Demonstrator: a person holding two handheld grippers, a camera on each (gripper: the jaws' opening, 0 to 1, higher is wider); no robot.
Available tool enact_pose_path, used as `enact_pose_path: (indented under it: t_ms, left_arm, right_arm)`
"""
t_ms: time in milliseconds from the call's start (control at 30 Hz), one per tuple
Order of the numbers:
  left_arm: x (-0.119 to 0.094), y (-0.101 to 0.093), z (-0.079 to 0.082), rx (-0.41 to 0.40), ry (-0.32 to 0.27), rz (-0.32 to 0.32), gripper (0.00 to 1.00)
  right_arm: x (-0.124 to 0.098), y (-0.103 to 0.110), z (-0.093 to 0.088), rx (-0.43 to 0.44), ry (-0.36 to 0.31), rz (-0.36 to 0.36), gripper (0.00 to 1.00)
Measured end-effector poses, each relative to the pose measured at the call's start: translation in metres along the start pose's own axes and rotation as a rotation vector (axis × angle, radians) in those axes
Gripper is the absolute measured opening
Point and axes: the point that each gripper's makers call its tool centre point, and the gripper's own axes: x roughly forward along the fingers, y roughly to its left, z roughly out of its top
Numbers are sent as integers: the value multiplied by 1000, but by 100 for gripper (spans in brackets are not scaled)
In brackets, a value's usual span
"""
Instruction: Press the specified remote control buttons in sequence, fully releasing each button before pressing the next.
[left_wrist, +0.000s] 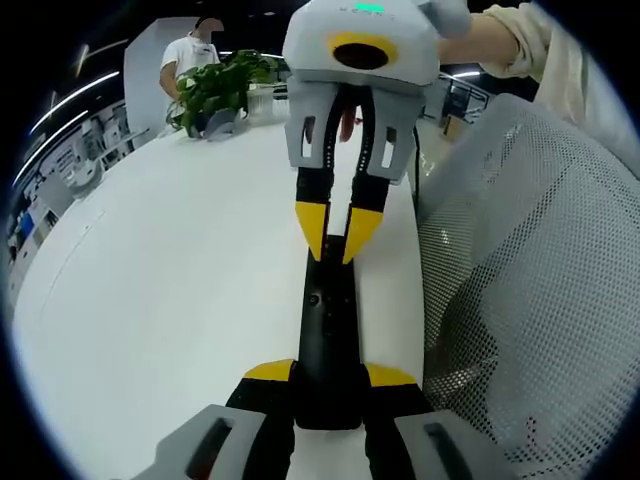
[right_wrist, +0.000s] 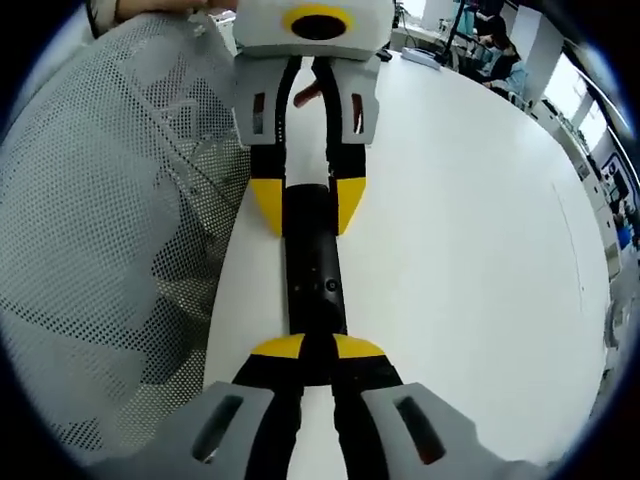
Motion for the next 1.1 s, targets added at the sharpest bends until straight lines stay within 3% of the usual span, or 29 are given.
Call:
enact_pose_path:
  t_ms: [133,233,600,1100]
  left_arm:
    - [0,0,0,0,-1,-2,25]
    - [0,0,0,-3,-1,-2,25]
    - [0,0,0,3,1,0,25]
    - [0,0,0,0,-3,-1,25]
  right_arm:
    - [1,0,0,-38,44,20,7]
    - [1,-2,-1,13,61,39,6]
    - [-2,0,-2,37,-25,-6,6]
    - [-2,0,-3,2,-24,-35,1]
